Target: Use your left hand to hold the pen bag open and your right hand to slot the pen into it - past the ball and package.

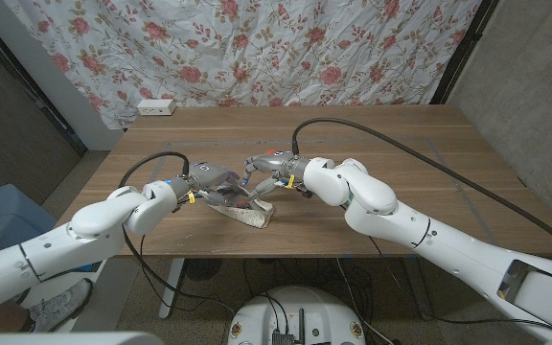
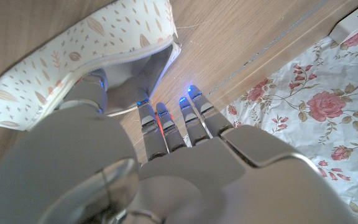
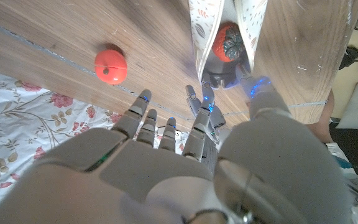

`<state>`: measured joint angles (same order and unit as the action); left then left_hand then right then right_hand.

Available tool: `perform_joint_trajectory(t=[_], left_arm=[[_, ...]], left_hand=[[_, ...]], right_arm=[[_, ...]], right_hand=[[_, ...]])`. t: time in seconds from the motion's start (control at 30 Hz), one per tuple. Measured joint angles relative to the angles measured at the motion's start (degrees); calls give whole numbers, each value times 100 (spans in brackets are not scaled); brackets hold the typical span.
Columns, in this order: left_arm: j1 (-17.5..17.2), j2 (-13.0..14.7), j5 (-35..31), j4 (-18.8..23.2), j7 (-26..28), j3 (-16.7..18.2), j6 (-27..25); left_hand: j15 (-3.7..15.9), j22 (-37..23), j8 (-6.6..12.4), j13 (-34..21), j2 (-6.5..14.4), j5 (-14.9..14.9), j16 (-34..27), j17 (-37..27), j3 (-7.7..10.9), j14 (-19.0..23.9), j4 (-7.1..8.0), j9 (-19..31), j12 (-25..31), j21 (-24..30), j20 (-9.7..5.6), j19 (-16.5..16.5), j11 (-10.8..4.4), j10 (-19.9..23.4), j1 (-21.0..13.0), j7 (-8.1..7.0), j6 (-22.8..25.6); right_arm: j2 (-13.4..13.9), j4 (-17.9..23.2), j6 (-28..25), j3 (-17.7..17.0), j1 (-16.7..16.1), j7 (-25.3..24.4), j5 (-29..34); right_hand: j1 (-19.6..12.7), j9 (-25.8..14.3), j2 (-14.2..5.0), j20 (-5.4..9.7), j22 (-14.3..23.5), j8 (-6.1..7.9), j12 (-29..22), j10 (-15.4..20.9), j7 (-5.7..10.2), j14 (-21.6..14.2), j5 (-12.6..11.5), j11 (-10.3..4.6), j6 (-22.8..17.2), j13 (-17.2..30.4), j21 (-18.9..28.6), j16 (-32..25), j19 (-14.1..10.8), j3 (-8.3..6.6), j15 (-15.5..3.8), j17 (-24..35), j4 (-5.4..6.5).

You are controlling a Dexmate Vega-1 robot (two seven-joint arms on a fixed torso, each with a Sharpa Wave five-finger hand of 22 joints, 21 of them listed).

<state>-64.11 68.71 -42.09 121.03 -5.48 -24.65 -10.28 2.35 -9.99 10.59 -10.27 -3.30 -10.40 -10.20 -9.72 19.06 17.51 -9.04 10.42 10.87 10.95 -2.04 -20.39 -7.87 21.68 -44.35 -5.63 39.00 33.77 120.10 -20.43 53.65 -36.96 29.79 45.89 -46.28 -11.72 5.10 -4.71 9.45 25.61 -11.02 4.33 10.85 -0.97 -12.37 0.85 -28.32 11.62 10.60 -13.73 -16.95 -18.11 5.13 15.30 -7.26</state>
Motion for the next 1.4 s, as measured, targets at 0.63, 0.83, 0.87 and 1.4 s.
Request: perform_joint_trajectory(t=[0.63, 0.83, 0.87, 1.4], left_arm=[[-193, 112, 101, 221, 0, 198, -232], [-277, 156, 140, 327, 30, 291, -348], [-280, 158, 143, 330, 33, 294, -362], [-503, 339, 453, 560, 105, 659, -558]], left_hand=[[6, 0, 89, 0, 45, 0, -41, 0, -16, 140, -16, 0, 39, 37, 21, -21, -51, 221, -45, -12, 281], [22, 0, 133, 0, 68, 0, -41, 11, -16, 187, -16, 0, 39, 37, 26, -69, -102, 330, -68, -19, 452], [15, 0, 133, 0, 68, 0, -41, 13, -16, 212, -16, 0, 45, 37, 30, -73, -93, 339, -68, -13, 457], [9, 0, 178, 0, 143, 0, -67, 13, -16, 361, -16, 0, 84, 37, -1, -103, -277, 566, -144, 3, 824]], right_arm=[[254, 74, 98, -193, 3, 170, -19], [298, 73, 140, -245, 4, 171, -7], [307, 69, 150, -255, 4, 169, -6], [402, -86, 354, -432, -13, -34, -145]], right_hand=[[278, 0, -128, -174, 0, -236, 45, -324, -143, 364, -99, 181, 431, -1, -45, 112, 379, 71, 183, 54, 71], [278, -1, -128, -174, 0, -236, 45, -323, -143, 364, -99, 181, 430, -1, -45, 112, 378, 71, 183, 54, 71], [278, -1, -128, -174, 0, -236, 45, -323, -143, 364, -99, 181, 430, -1, -45, 112, 378, 71, 183, 54, 71], [331, -1, -181, -173, 0, -236, 21, -323, -143, 363, -99, 181, 430, -2, -45, 112, 378, 70, 183, 53, 71]])
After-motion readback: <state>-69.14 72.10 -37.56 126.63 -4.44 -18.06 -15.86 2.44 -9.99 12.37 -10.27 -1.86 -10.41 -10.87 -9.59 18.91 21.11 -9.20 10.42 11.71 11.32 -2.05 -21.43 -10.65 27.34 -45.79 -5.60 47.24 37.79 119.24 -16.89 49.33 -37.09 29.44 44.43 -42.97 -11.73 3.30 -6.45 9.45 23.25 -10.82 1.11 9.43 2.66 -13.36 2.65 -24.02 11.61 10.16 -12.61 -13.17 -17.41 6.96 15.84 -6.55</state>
